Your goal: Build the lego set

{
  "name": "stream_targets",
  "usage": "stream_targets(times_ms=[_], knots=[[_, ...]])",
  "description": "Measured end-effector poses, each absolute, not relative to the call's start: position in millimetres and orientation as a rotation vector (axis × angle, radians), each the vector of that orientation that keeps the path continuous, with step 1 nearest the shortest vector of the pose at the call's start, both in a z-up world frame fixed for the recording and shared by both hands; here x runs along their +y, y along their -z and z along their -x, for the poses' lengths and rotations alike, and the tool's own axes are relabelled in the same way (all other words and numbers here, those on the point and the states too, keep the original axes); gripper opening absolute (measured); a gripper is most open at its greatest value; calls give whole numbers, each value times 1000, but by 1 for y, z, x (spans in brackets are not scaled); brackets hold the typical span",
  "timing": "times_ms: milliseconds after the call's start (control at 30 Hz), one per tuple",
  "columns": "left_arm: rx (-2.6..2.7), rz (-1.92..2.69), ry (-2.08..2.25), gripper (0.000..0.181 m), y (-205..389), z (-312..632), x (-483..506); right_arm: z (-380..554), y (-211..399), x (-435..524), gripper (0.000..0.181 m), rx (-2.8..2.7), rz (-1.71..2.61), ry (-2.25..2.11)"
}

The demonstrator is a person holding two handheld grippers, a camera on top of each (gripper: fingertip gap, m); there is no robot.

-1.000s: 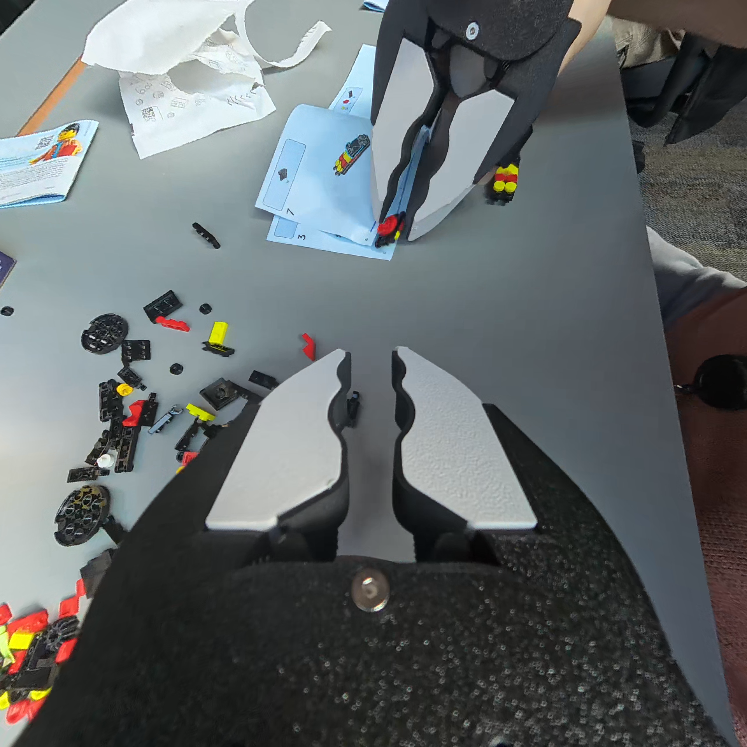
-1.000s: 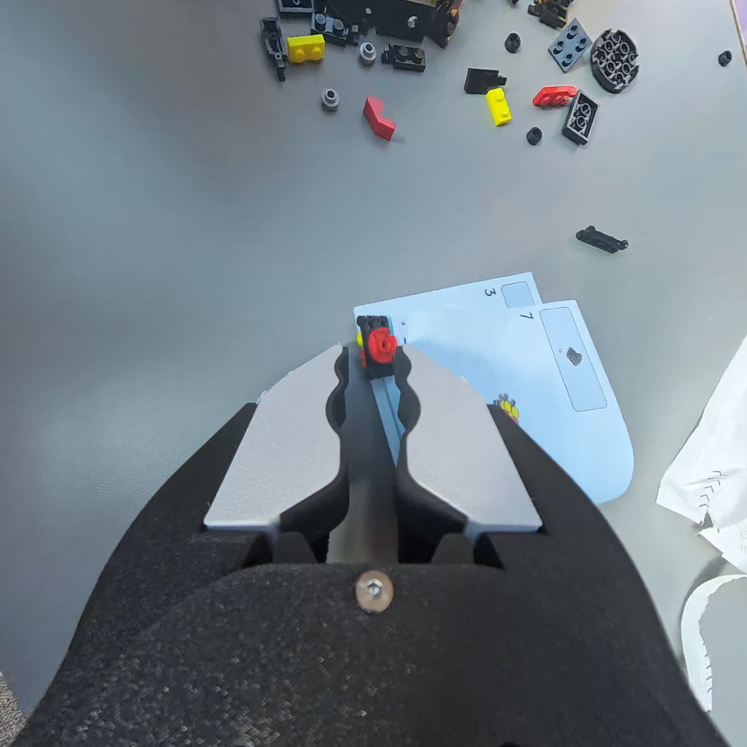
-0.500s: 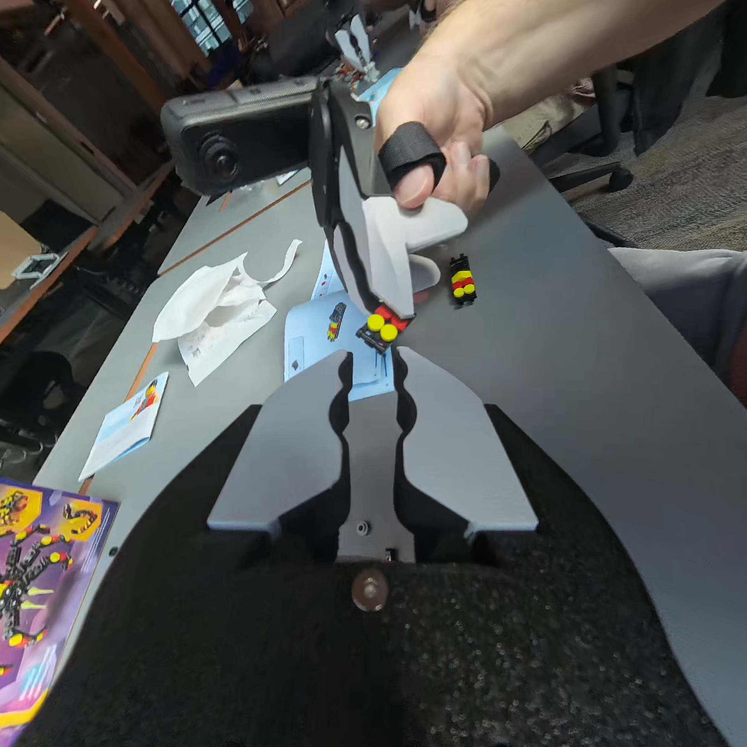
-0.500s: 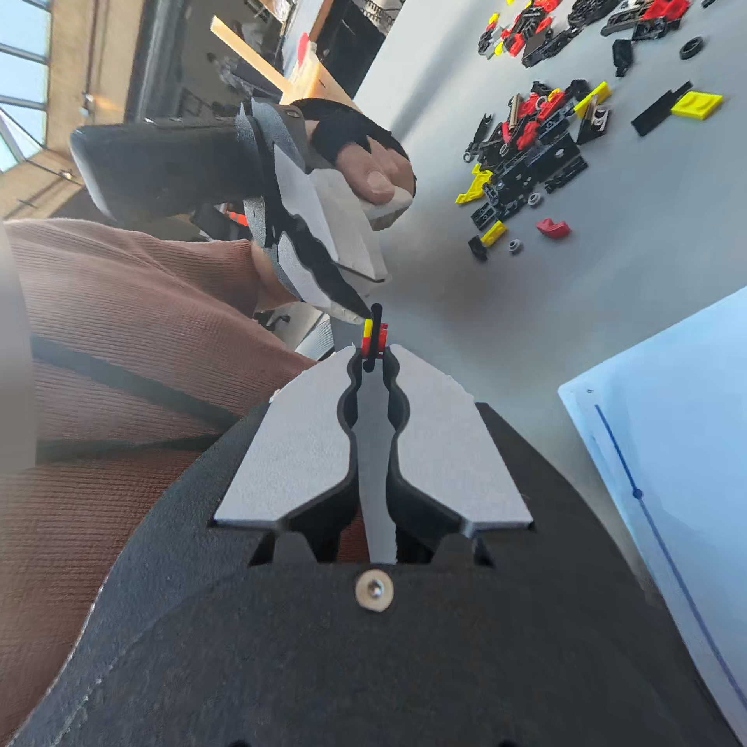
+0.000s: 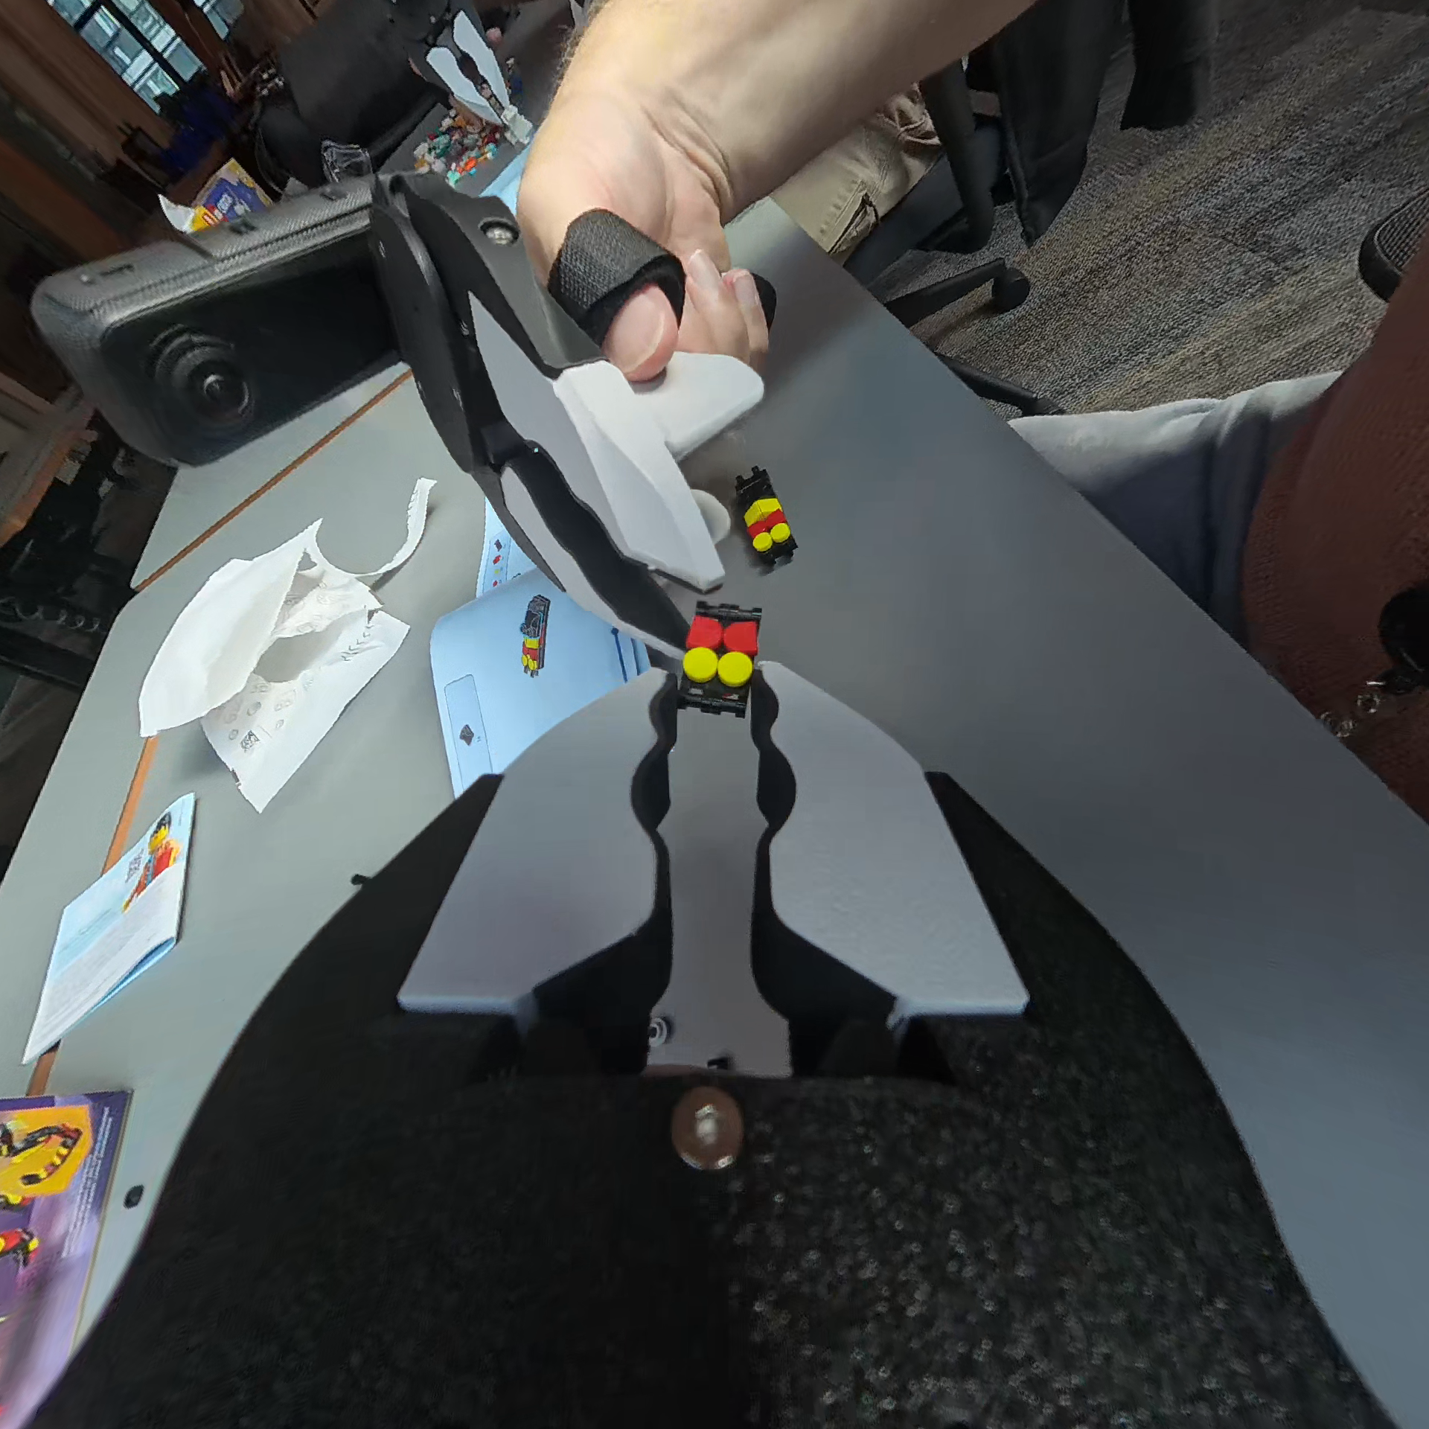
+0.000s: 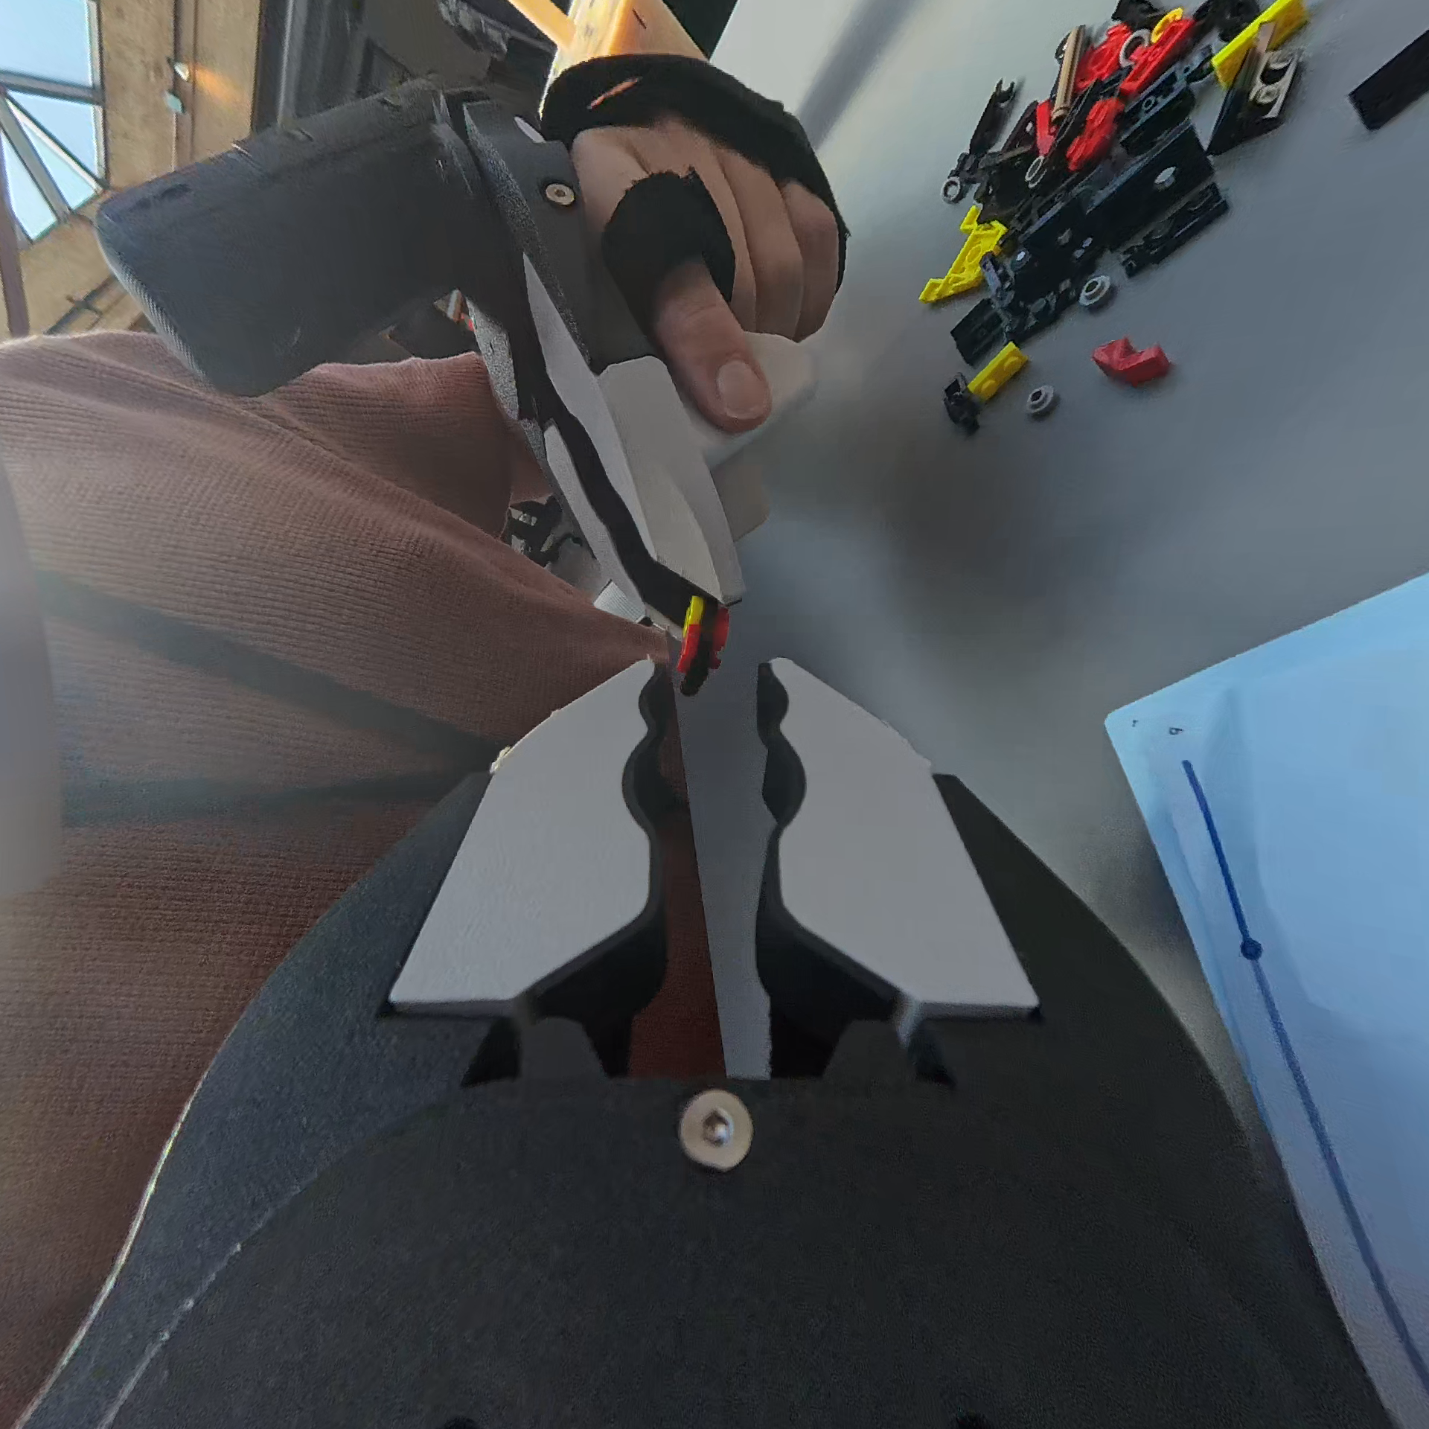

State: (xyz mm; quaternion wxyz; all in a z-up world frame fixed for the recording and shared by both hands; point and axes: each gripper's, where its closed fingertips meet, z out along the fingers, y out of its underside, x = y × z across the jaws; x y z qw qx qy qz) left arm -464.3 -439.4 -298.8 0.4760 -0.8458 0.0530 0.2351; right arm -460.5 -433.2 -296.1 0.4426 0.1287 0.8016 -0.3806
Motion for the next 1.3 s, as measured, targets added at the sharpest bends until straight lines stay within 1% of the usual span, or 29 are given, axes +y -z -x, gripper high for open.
stream_targets(times_ms=[67,200,300,567,700,800,933,1033,1100,1233,1300], knots=[[37,2093,-515,18,307,463,-443,472,301,-426,21,2063,-361,983],[-284,2330,-253,18,352,454,-450,484,311,-407,16,2360,-369,1039],[-385,2380,-224,18,364,455,-449,494,315,-390,16,2542,-394,1081],[-555,2343,-166,18,373,455,-449,541,300,-305,18,2728,-728,1324],[-602,2295,-127,29,371,449,-448,566,294,-246,20,2766,-1042,1477],[-603,2299,-106,33,371,445,-449,575,301,-213,23,2739,-1276,1532],[-600,2252,-138,35,355,444,-452,577,316,-207,29,2729,-1425,1576],[-581,2194,-261,34,337,453,-457,589,327,-215,29,2844,-1486,1546],[-563,2130,-347,33,327,464,-456,600,341,-221,29,2932,-1527,1423],[-550,2087,-373,31,324,476,-455,611,369,-230,38,3021,-1568,1131],[-538,2065,-372,29,321,479,-456,615,373,-229,40,3005,-1618,1090]])
